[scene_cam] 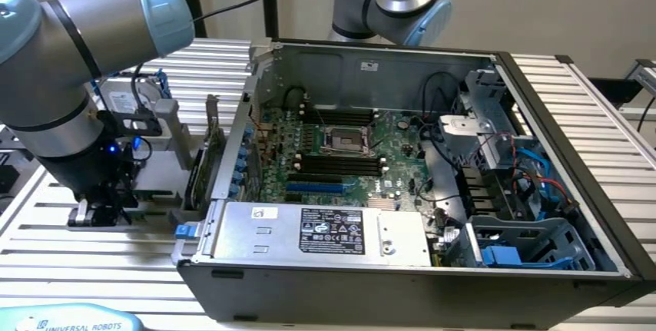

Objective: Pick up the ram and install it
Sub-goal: 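Pick up the ram and move it above insertion slot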

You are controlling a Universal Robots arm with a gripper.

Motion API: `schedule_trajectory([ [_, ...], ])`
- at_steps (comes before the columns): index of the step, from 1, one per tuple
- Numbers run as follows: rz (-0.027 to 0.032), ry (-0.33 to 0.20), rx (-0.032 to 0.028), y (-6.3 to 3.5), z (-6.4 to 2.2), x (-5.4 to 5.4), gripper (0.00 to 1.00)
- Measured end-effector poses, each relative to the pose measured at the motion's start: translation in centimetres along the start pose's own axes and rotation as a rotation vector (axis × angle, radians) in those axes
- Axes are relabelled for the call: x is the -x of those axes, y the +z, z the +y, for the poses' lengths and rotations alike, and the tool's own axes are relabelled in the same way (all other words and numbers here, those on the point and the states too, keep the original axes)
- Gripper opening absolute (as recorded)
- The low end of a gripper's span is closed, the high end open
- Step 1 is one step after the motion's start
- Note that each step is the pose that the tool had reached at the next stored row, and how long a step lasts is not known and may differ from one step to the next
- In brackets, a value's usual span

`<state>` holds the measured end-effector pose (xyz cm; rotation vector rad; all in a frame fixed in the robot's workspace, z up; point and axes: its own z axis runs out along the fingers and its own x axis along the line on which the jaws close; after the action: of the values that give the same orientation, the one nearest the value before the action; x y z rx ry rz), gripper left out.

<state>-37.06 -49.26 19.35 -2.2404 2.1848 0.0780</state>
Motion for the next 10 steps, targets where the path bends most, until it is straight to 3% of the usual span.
schedule_trajectory([
  [3, 0.0, 0.0, -0.0001, 0.0, 0.0, 0.0, 0.35],
  [4, 0.0, 0.0, -0.0001, 0.0, 0.0, 0.0, 0.27],
  [7, 0.0, 0.0, -0.0001, 0.0, 0.0, 0.0, 0.27],
  [10, 0.0, 0.0, -0.0002, 0.0, 0.0, 0.0, 0.18],
])
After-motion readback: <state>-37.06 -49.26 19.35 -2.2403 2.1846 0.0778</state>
